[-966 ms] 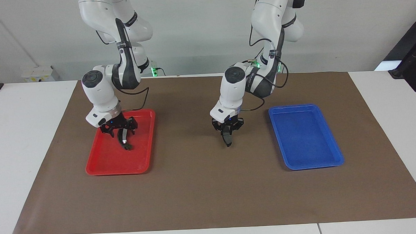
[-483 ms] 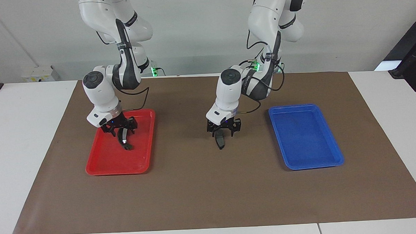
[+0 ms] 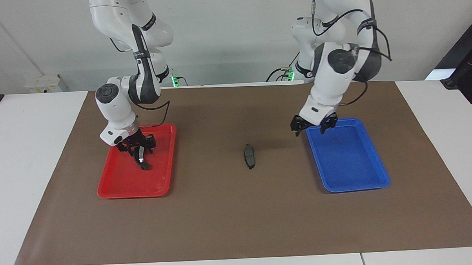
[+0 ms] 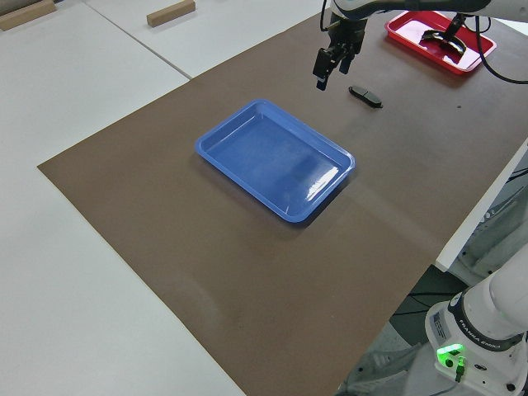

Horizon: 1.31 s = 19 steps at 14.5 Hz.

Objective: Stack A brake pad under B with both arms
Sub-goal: 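Place the pad mid-table with the left gripper while the right gripper grasps the curved pad, then retract the left gripper to rest while the right gripper lifts the curved pad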

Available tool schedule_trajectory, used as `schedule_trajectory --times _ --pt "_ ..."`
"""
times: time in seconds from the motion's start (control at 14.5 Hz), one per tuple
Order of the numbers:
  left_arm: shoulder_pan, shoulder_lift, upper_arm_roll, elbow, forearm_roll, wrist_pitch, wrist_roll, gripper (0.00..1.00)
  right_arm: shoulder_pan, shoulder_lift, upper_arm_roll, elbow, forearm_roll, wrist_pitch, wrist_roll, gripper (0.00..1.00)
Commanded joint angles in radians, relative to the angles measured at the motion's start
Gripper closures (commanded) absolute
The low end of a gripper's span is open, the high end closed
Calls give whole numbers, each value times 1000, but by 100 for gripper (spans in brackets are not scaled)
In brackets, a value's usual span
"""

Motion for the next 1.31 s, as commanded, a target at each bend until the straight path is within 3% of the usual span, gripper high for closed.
schedule_trajectory --times 0.0,0.07,0.14,0.55,0.69,1.24 --pt "130 -78 -10 -21 -16 -52 138 0 -11 -2 5 -9 23 12 -37 79" --pt "163 -86 -10 7 -16 -87 155 0 -11 -2 5 -5 23 4 -29 96" --pt "184 -84 -8 48 -16 -141 163 0 -14 -1 5 6 23 -19 -27 100" --pt "258 -19 -5 327 -12 -425 252 0 19 7 10 231 23 -303 31 100" --pt "267 -32 -5 311 -12 -433 290 0 79 7 10 290 23 -379 71 100" --pt "269 -48 -5 278 -12 -423 286 0 375 84 12 414 25 -375 379 100"
